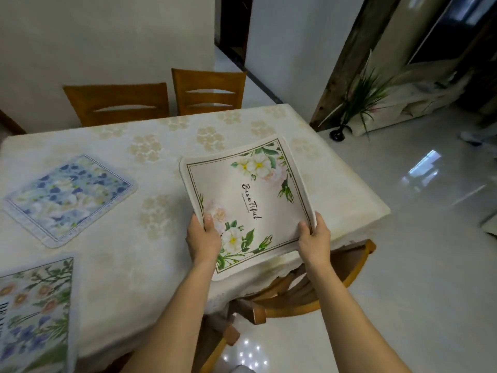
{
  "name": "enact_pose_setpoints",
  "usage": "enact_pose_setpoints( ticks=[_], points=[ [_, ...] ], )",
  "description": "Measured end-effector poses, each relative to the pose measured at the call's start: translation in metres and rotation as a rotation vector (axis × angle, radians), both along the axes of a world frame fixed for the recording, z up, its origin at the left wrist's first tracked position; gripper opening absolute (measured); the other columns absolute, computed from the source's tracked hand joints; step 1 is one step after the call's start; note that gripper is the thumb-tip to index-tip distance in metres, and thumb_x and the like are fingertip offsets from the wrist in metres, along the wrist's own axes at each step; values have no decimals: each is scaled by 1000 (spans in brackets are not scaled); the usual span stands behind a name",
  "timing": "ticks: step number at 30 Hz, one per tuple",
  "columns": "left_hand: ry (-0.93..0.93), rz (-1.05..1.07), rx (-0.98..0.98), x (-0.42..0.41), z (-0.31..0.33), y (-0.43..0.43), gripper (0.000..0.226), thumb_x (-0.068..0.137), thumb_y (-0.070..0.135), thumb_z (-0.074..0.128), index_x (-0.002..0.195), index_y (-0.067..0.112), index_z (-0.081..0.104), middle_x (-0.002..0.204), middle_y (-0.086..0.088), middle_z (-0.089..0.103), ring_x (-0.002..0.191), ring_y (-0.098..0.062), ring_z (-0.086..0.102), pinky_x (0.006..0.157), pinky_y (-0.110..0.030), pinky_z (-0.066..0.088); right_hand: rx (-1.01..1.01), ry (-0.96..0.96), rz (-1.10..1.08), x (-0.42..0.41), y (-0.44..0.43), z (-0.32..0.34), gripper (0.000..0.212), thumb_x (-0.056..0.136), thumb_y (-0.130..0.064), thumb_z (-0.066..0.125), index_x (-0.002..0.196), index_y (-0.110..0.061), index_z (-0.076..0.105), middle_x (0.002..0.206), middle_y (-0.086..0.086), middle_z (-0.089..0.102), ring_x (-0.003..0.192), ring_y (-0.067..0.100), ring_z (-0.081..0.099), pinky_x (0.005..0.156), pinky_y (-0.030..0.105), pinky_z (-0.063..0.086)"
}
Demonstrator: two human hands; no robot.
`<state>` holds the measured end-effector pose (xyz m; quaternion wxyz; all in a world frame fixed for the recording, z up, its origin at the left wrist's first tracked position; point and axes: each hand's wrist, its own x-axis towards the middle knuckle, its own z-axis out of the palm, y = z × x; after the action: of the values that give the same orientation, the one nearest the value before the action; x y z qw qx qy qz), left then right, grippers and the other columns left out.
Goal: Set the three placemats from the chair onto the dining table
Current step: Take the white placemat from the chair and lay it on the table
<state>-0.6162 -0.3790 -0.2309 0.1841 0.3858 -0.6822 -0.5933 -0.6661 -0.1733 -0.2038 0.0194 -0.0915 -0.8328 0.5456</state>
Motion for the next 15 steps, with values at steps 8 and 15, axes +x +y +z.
enact_pose_setpoints(
  ticks=[8,15],
  points=[
    [-131,163,-55,-19,-18,7,41,106,29,45,144,13,50,137,-14,60,124,-36,56,97,-36,44,-58,-105,182,-59,-1,-40,36,103,-14,48,138,-16,54,120,5,65,110,25,62,99,44,54],
    [-149,248,-30,-45,-17,55,51,103,34,51,150,17,40,141,-5,57,128,-23,53,103,-29,40,-98,-150,359,-140,19,-57,37,102,-14,49,139,-14,55,118,7,65,106,28,62,97,47,53]
  ],
)
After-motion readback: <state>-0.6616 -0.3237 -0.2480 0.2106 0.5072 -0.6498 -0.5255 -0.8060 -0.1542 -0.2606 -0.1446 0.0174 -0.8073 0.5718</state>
